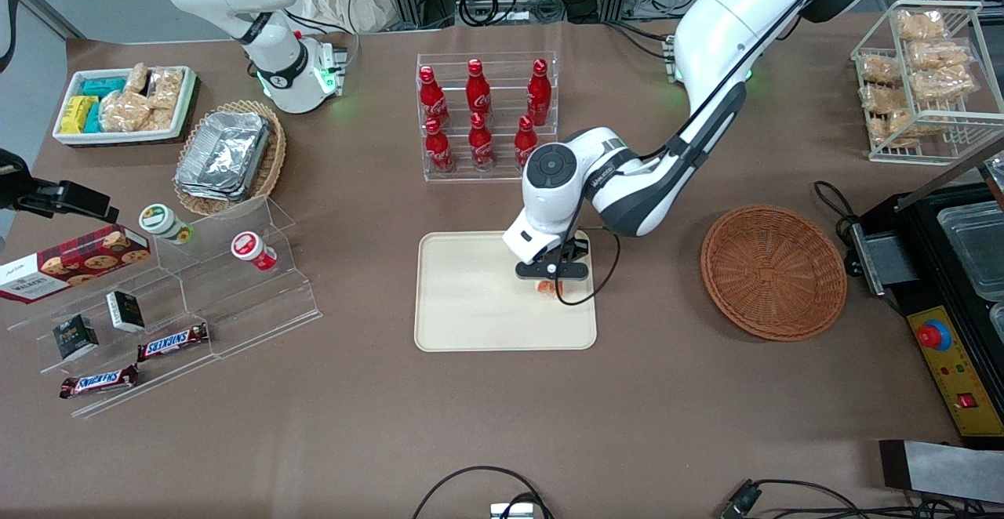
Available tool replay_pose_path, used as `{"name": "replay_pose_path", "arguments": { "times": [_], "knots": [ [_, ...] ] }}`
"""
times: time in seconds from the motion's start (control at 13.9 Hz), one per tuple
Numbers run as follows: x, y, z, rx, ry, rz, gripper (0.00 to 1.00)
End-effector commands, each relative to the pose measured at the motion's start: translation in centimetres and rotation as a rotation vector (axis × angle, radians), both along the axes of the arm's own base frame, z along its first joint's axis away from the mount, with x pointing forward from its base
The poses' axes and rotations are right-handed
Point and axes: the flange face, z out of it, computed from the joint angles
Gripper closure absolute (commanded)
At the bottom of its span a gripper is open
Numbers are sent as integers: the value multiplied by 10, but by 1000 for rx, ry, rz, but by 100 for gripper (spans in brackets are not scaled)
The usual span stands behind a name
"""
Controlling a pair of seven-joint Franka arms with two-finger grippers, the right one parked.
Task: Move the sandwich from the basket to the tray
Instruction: 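Lower the sandwich onto the tray and open the left gripper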
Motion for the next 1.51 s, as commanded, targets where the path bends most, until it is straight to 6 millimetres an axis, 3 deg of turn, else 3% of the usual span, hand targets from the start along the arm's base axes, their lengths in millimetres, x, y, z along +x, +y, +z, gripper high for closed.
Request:
{"name": "replay_pose_path", "arguments": {
  "times": [0.0, 0.58, 1.01, 1.22, 1.44],
  "knots": [
    [4, -6, -5, 12, -32, 14, 85],
    [-3, -11, -22, 32, -31, 12, 72],
    [4, -7, -18, 37, -55, 42, 35],
    [13, -4, -5, 32, -71, 59, 0],
    [28, 9, 21, 43, -92, 99, 0]
  ]
}}
